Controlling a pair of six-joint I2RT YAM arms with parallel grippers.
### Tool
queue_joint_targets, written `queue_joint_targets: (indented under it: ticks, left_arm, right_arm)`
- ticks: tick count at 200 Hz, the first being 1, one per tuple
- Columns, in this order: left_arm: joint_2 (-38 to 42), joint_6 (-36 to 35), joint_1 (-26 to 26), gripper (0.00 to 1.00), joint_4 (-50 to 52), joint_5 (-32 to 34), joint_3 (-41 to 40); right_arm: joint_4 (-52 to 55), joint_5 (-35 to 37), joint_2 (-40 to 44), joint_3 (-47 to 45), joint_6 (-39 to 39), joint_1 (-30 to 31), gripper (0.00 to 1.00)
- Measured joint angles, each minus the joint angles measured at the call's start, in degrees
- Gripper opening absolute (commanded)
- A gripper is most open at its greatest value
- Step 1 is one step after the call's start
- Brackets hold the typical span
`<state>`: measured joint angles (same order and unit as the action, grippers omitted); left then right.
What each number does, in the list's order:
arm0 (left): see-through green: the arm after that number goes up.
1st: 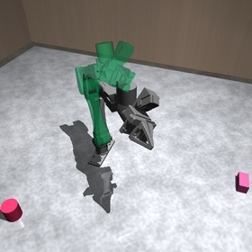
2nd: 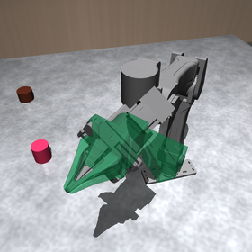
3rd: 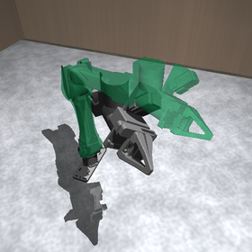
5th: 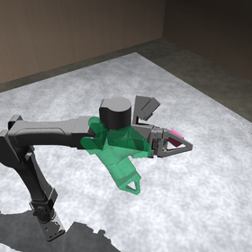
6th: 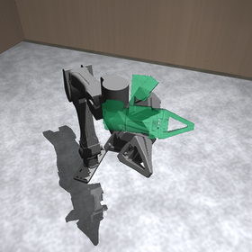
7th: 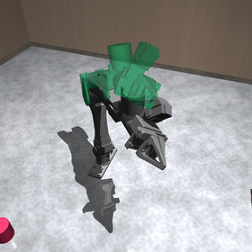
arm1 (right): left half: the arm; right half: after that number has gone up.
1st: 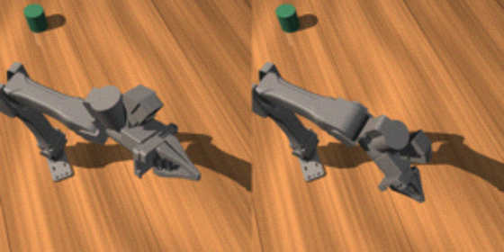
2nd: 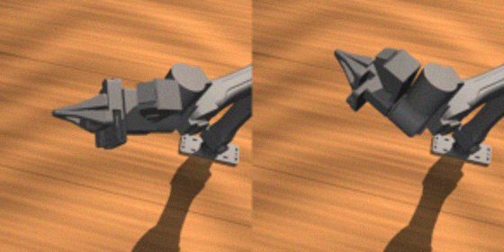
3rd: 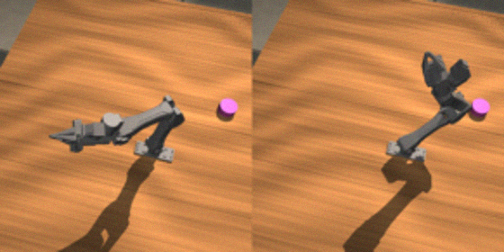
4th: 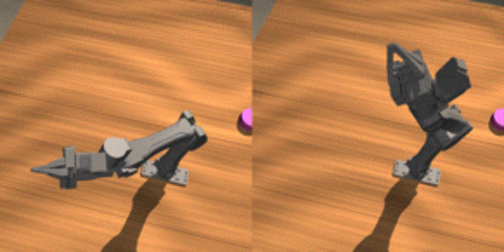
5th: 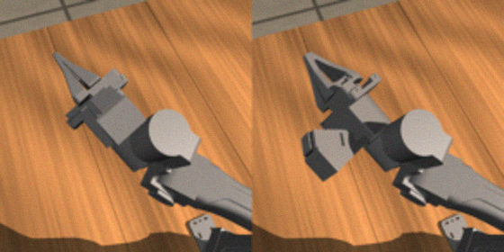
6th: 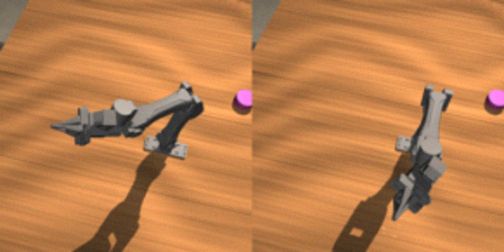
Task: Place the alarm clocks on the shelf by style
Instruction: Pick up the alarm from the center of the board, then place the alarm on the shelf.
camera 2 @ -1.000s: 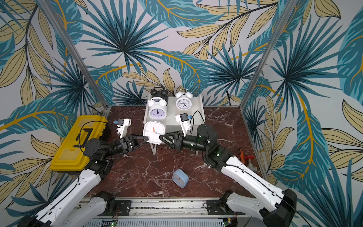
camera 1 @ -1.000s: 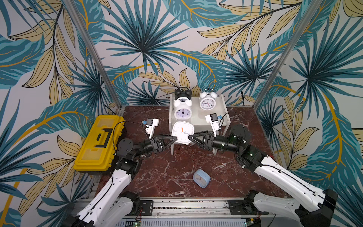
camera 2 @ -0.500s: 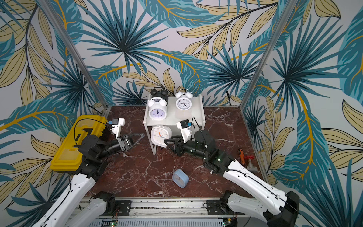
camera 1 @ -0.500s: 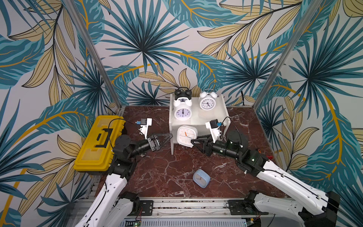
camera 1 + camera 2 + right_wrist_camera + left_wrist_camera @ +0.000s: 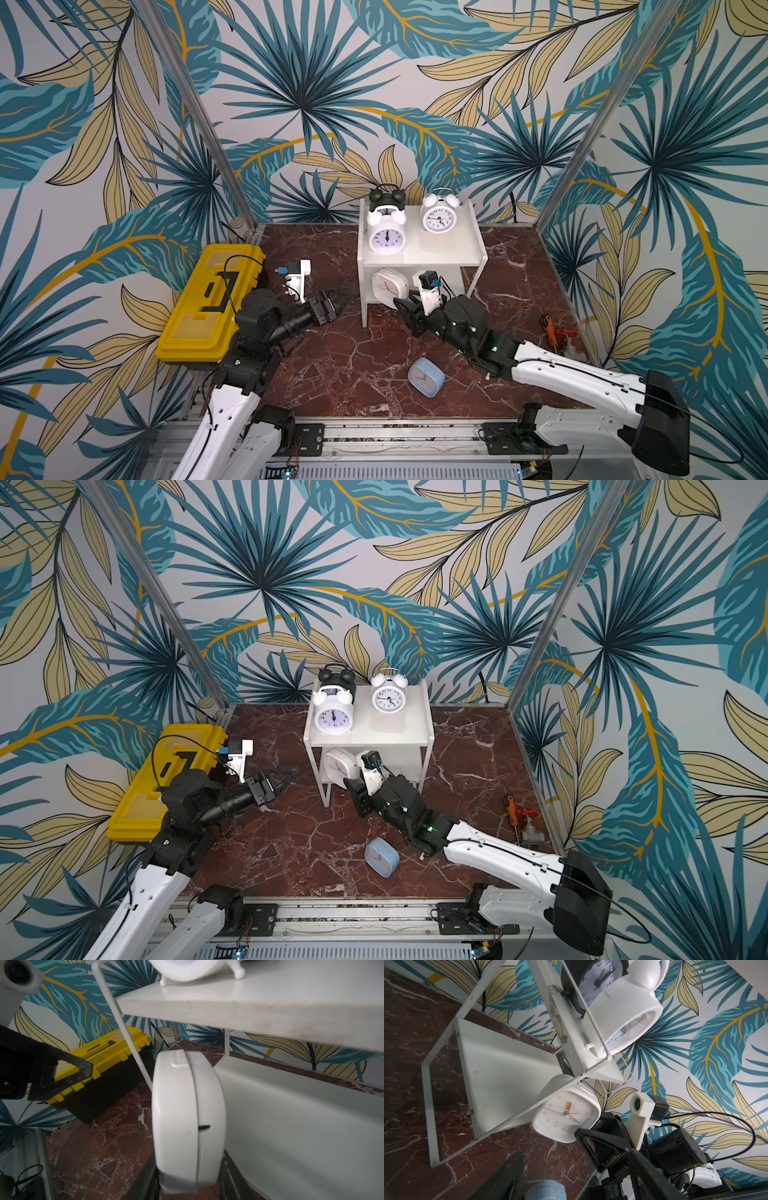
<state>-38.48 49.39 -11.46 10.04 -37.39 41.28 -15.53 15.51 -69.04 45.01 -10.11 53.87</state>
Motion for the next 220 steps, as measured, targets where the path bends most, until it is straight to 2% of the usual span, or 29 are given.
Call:
queue_joint_targets:
  ticks: [42, 112, 119, 184, 220]
  left_arm:
    - [1.8, 0.6, 0.1, 0.79, 0.6, 3.6, -0.6]
    - [1.9, 1.2, 0.2, 0.77, 0.9, 4.2, -2.0]
    - [1.9, 1.2, 0.2, 0.77, 0.9, 4.2, -2.1]
    - [1.9, 1.2, 0.3, 0.75, 0.9, 4.0, -2.4]
    - [1.9, 1.0, 0.5, 0.75, 0.9, 3.9, -2.4]
  right_arm:
    - [-8.5, 5.5, -6.3, -1.4, 1.8, 0.1, 0.23]
    - [-17.5, 9.9, -13.7, -1.4, 3.3, 0.5, 0.26]
    - [-18.0, 10.1, -14.1, -1.4, 3.3, 0.6, 0.33]
    - [-22.4, 11.3, -18.4, -0.3, 3.3, 0.7, 0.36]
    - [-23.3, 11.3, -19.6, 0.0, 3.2, 0.7, 0.49]
